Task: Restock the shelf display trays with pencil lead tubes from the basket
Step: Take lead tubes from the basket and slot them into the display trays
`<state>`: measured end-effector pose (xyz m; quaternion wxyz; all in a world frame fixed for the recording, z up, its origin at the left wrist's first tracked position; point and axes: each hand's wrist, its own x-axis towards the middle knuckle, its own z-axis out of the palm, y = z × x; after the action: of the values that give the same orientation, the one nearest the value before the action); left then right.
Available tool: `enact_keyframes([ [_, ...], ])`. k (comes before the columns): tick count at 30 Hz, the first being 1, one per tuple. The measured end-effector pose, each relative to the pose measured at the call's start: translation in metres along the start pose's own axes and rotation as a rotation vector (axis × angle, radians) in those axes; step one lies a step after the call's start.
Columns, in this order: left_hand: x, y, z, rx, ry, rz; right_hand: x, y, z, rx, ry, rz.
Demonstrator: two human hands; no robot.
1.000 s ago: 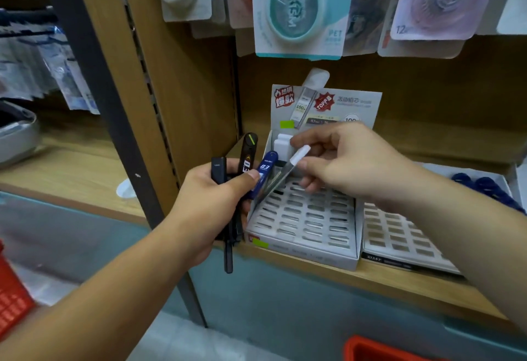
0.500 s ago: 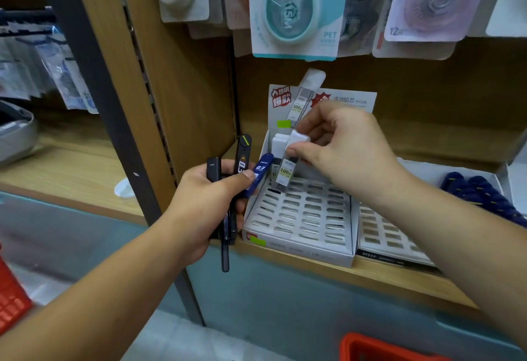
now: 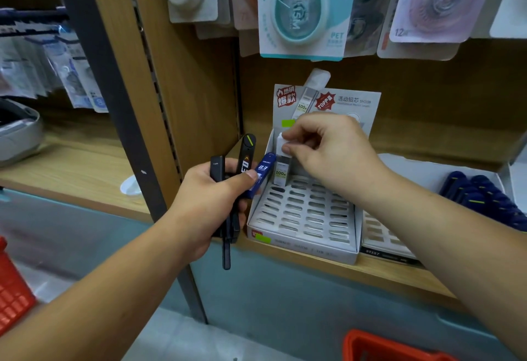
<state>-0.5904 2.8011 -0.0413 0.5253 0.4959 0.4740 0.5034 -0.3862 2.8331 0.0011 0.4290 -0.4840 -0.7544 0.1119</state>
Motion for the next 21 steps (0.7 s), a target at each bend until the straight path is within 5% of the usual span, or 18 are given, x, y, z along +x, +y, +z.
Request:
enact_keyframes([
  [8, -0.006, 0.006, -0.004, 0.007, -0.038, 0.038, 0.003, -0.009, 0.002, -0.123, -0.096, 0.053],
  [15, -0.009, 0.018, 0.008, -0.272, -0.182, -0.020, -0.015, -0.043, -0.016, 0.413, -0.115, 0.384],
  [21, -0.007, 0.027, 0.036, -0.424, -0.097, 0.031, -0.048, -0.059, -0.019, 0.475, -0.251, 0.513],
])
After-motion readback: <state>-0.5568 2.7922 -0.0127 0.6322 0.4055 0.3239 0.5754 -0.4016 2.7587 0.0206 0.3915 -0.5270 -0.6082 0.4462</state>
